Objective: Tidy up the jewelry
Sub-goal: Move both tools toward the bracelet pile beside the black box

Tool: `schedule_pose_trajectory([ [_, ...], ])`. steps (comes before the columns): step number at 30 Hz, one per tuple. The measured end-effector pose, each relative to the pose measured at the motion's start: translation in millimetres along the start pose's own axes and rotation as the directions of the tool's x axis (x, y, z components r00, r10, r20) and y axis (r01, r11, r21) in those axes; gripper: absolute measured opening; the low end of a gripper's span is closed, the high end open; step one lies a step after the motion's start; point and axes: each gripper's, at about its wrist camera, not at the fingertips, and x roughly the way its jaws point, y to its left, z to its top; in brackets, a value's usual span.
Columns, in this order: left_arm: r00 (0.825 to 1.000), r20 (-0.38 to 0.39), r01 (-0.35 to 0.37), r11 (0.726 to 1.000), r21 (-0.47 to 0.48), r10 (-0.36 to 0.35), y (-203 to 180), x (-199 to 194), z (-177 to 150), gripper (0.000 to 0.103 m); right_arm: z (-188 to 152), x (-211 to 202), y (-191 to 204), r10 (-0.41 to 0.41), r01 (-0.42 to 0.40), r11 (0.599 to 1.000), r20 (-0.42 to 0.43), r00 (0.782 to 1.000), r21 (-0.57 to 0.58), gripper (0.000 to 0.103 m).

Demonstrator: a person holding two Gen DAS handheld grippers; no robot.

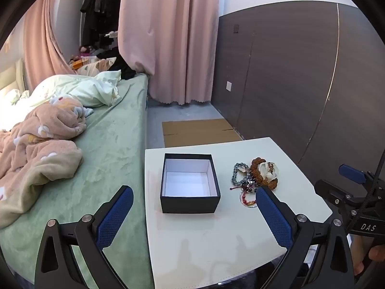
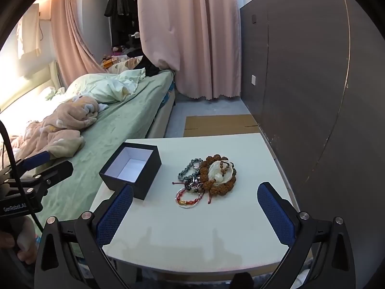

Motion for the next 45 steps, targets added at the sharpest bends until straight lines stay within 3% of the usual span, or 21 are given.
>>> schedule_pose_trajectory([
  [17,1.0,0.007,0.013,1.0,0.003,-0.013,-6,-4,1,0.102,-1,3,-3,0.001,-0.001,1.0,-0.002,1.0,0.021,0.103],
  [31,1.0,0.031,-0.002,1.0,-0.028,0.002,-2,-5,-2,0.102,-2,-2,-6,-0.053,0.052,0.998,0.044,0.998,0.043,0.103],
  [45,0.999,0.029,0.033,0.999,0.006,-0.033,-11,-4,-4,0.102,-1,-5,-11,-0.02,0.017,0.998,0.059,0.998,0.054,0.103],
])
